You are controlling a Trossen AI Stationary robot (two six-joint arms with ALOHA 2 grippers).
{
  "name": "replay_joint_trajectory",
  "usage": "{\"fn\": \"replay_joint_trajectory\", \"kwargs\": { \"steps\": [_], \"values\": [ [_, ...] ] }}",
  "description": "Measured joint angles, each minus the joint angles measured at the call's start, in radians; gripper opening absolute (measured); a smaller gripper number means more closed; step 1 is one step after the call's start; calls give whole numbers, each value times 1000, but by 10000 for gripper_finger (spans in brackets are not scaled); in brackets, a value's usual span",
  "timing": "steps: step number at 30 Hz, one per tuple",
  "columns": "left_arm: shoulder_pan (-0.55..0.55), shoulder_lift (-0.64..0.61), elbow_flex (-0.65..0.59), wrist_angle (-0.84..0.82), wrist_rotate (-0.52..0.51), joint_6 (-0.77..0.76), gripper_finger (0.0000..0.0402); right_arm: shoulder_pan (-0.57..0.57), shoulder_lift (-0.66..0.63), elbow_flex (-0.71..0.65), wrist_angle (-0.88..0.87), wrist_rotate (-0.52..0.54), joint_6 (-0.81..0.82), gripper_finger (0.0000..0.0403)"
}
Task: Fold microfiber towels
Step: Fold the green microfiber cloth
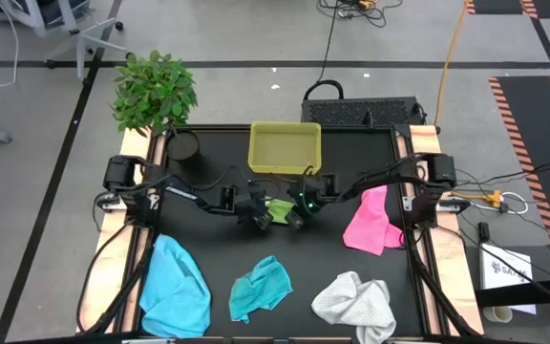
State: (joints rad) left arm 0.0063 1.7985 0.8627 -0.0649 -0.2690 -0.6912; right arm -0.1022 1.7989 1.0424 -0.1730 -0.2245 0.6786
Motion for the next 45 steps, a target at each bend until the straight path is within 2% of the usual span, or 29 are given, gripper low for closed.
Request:
{"fn": "replay_joint_trajectory", "kwargs": {
  "steps": [5, 14, 24, 29, 39, 45],
  "values": [
    [1, -12, 10, -9, 3, 19, 181, 7, -45, -3, -137, 48, -33, 0],
    [0, -12, 64, -27, -5, 86, 181, 6, -135, 0, -34, 64, -77, 0],
    [0, -13, 85, -23, -5, 87, 181, 6, -85, -74, -12, 69, -81, 0],
    [0, -14, 85, -28, -6, 79, 181, 2, -81, -144, 103, 68, -46, 0],
    [-15, -187, 148, -27, -54, 144, 181, -3, -81, -168, 163, 60, -41, 0],
    [-38, -157, 145, -52, -23, 99, 181, -3, -81, -168, 162, 42, -51, 0]
  ]
}}
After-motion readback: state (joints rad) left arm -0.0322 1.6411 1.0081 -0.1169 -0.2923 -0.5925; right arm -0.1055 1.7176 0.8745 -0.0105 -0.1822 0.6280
